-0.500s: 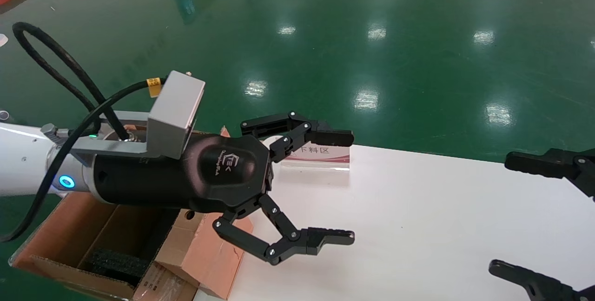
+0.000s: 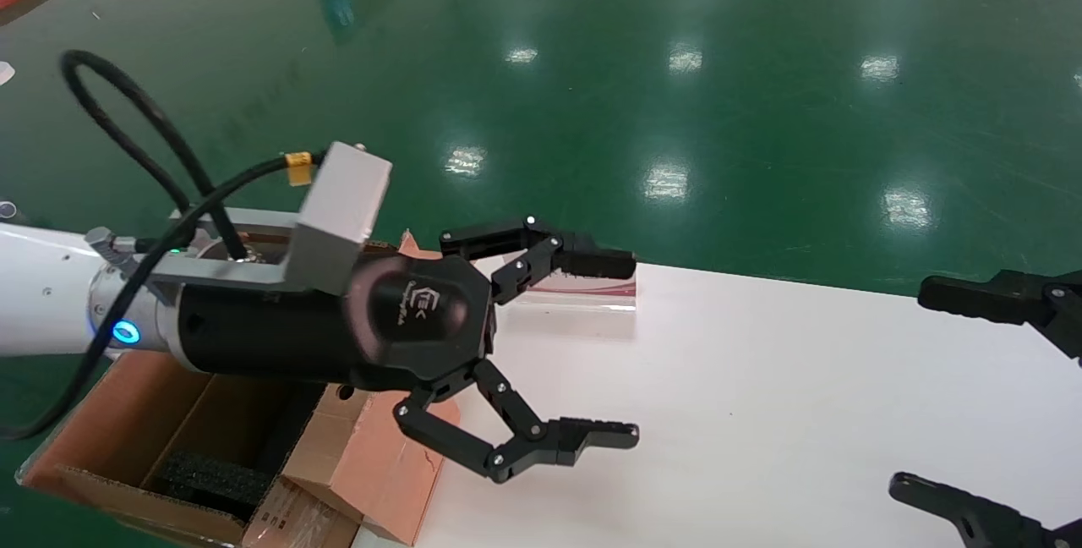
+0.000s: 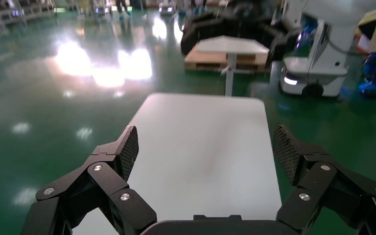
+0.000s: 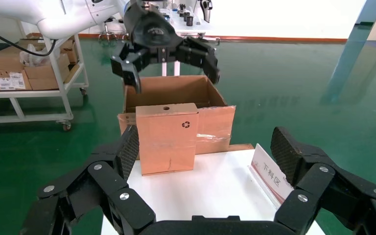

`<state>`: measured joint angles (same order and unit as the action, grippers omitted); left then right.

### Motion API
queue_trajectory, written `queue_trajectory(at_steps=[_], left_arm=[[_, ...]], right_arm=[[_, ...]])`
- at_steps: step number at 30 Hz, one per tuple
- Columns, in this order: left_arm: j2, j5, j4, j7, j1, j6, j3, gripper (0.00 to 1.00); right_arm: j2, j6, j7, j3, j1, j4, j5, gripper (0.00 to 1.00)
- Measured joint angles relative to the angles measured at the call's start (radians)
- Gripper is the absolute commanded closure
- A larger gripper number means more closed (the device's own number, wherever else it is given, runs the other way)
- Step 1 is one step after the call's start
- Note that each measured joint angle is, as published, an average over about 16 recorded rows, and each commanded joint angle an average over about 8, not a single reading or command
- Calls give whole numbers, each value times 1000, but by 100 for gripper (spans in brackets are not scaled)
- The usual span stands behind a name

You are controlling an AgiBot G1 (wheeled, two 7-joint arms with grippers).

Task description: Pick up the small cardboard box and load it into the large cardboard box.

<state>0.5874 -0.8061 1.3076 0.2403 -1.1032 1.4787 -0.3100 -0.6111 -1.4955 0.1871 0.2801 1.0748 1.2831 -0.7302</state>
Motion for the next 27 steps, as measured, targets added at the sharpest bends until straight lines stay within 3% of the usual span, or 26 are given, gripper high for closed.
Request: queue_trajectory(at_steps=[6, 13, 19, 27], left_arm=[[-15, -144, 24, 96, -93, 14, -65, 0], [-13, -358, 40, 249, -275, 63, -197, 0], [-4, -501, 43, 393, -453, 101, -370, 0], [-11, -598, 44, 564, -677, 114, -648, 0]], right_arm=[[0, 0, 0, 1, 0, 0, 0, 0], [0, 0, -1, 1, 0, 0, 1, 0], [0, 0, -1, 2, 1, 0, 1, 0], [1, 1, -1, 2, 1, 0, 1, 0]])
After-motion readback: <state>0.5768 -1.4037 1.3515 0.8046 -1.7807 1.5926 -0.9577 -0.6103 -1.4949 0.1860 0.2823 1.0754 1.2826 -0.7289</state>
